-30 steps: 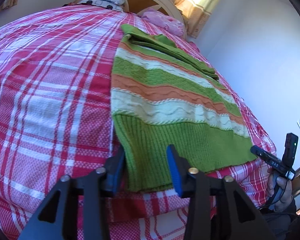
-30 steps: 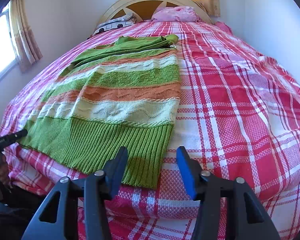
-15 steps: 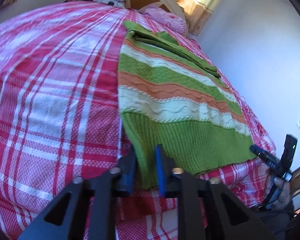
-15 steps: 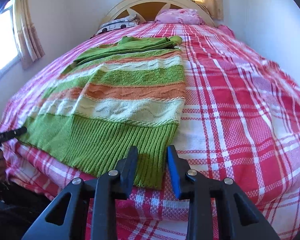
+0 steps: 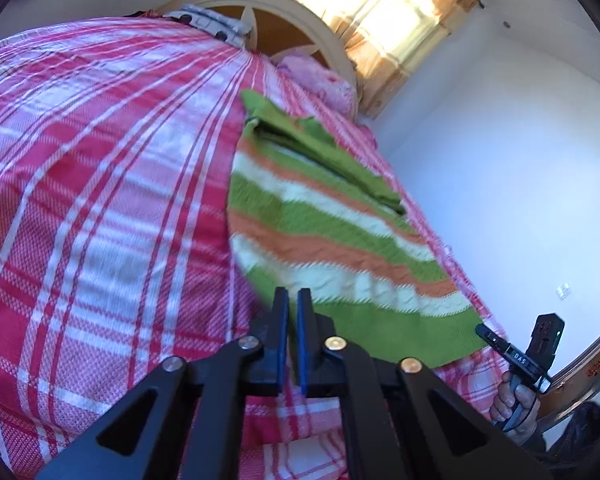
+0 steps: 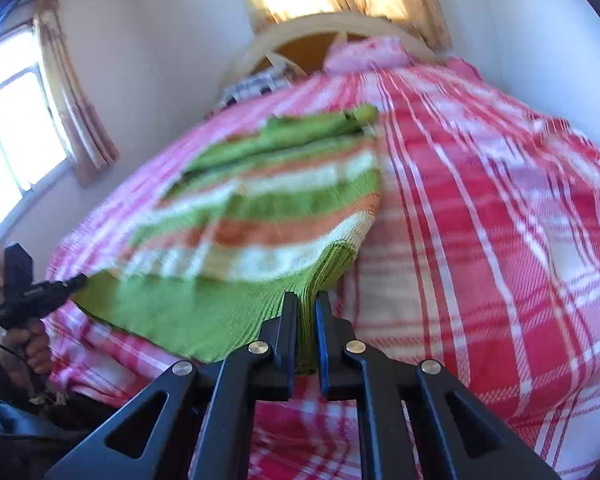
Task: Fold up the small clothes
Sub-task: 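Lift the hem with both tools and fold it over toward the collar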
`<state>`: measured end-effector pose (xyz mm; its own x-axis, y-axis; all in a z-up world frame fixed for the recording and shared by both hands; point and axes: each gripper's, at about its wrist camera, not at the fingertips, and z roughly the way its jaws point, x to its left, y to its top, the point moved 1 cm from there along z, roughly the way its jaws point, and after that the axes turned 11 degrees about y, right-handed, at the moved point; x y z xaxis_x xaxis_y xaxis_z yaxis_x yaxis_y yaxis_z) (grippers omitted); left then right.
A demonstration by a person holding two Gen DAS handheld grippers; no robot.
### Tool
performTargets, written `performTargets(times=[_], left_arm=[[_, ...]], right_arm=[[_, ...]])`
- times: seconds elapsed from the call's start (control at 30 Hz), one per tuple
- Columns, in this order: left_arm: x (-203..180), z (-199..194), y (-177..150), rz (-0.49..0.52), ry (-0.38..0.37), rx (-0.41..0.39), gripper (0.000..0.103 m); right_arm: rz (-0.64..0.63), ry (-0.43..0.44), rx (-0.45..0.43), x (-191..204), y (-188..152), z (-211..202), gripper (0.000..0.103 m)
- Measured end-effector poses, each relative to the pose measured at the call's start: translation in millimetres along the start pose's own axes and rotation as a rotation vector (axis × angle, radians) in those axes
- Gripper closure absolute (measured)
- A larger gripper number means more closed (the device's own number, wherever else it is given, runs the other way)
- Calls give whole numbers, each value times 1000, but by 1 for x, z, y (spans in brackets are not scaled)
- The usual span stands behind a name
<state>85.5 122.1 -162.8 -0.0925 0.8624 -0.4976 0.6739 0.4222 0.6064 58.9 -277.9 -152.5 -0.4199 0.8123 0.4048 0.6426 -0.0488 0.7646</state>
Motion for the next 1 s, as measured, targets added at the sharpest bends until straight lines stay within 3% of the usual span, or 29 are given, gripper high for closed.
performTargets(times=[0.07,0.2,0.27,0.33,0.4,0.43,0.6,0.67,0.7,0.87,1.0], left_arm=[[-2,-1,3,-2,-20,-2,100],[-6,9,0,74,114,34,100],[2,15,-3,52,154,58,90],[5,22,-6,56,177,94,62],[6,25,-10,55,172,102,50],[6,27,-12,57,172,103,50],[2,33,-19,83,185,104,52],[-6,38,-21,133,185,116,77],[-9,41,-23,155,178,135,97],[-9,36,-24,172,162,119,98],[3,17,-7,44,22,77,99]], right_arm=[[-6,1,-20,6,5,-4,96],[-10,-15,0,6,6,1,96],[-2,-20,16,3,2,6,96],[5,-24,22,-2,0,6,96],[12,-24,22,-5,-1,5,96],[13,-24,22,-6,-1,4,96],[4,-24,32,-7,-3,7,96],[4,-23,44,-6,-5,11,96],[3,-23,50,-6,-7,13,96],[5,-18,48,-5,-8,14,96],[25,11,-6,-7,0,1,96]])
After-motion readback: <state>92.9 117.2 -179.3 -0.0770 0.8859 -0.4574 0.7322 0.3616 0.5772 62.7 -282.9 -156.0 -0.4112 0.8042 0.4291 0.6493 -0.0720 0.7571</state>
